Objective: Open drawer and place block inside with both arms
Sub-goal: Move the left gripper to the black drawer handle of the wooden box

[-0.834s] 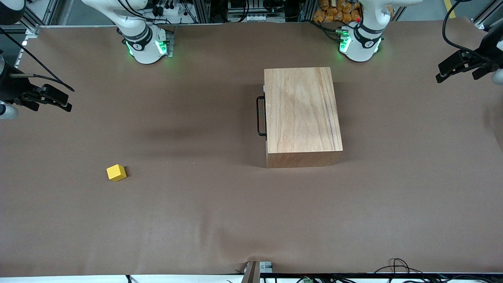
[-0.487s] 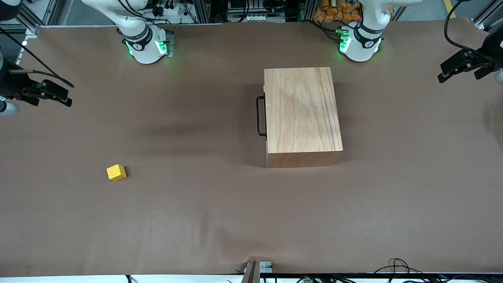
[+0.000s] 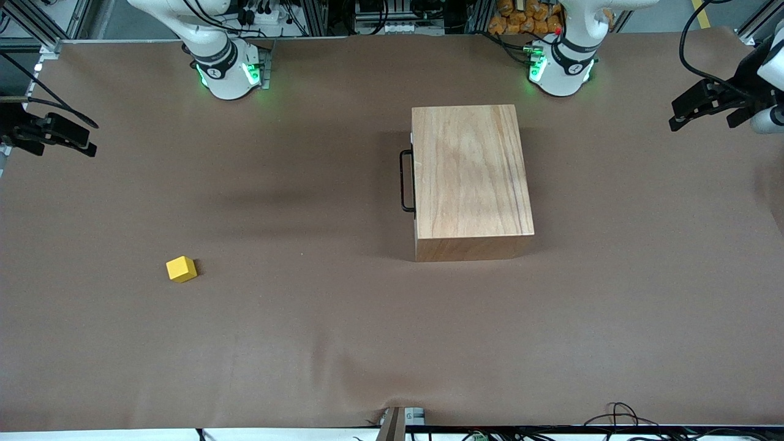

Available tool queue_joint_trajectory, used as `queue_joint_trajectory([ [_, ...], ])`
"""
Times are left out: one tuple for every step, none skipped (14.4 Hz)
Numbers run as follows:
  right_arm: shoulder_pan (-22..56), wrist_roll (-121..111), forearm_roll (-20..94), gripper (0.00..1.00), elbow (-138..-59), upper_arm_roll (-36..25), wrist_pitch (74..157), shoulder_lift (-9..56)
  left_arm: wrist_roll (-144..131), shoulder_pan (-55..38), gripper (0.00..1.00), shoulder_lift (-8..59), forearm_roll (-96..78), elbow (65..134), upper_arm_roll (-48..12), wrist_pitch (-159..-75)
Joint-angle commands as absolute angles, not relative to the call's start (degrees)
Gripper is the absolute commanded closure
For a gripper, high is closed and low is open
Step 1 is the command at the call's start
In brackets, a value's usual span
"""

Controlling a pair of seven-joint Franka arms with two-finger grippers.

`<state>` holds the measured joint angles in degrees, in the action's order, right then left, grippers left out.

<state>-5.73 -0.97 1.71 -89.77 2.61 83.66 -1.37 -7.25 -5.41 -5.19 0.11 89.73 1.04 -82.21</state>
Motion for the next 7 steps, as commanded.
queue_joint_trajectory([
  [-6.7, -2.6, 1.5, 0.00, -89.6, 3.0, 83.5, 0.2, -8.4, -5.8, 0.00, -2.8, -0.4, 87.6, 0.7, -81.2],
  [-6.7, -2.6, 1.5, 0.00, -89.6, 3.0, 83.5, 0.6, -8.4, -5.8, 0.00, -1.5, -0.4, 87.4, 0.4, -81.2],
  [-6.6, -2.6, 1.5, 0.00, -89.7, 3.0, 83.5, 1.0, -8.4, -5.9, 0.00, -0.5, -0.5, 85.8, -0.9, -81.4],
  [-6.5, -2.6, 1.5, 0.00, -90.0, 3.0, 83.1, 1.1, -9.9, -6.1, 0.00, 3.0, -0.6, 81.8, -2.6, -81.2],
  [-6.6, -2.6, 1.5, 0.00, -90.8, 3.0, 82.8, 1.4, -12.9, -6.4, 0.00, 5.8, -1.0, 78.3, -4.1, -80.7],
  [-7.1, -2.7, 1.5, 0.00, -91.7, 3.0, 82.9, 1.8, -16.8, -7.5, 0.00, 6.7, -1.0, 77.4, -6.0, -80.6],
  [-7.7, -2.8, 1.6, 0.00, -92.2, 3.1, 82.9, 2.5, -21.5, -9.0, 0.00, 8.0, -1.1, 76.8, -6.8, -80.9],
])
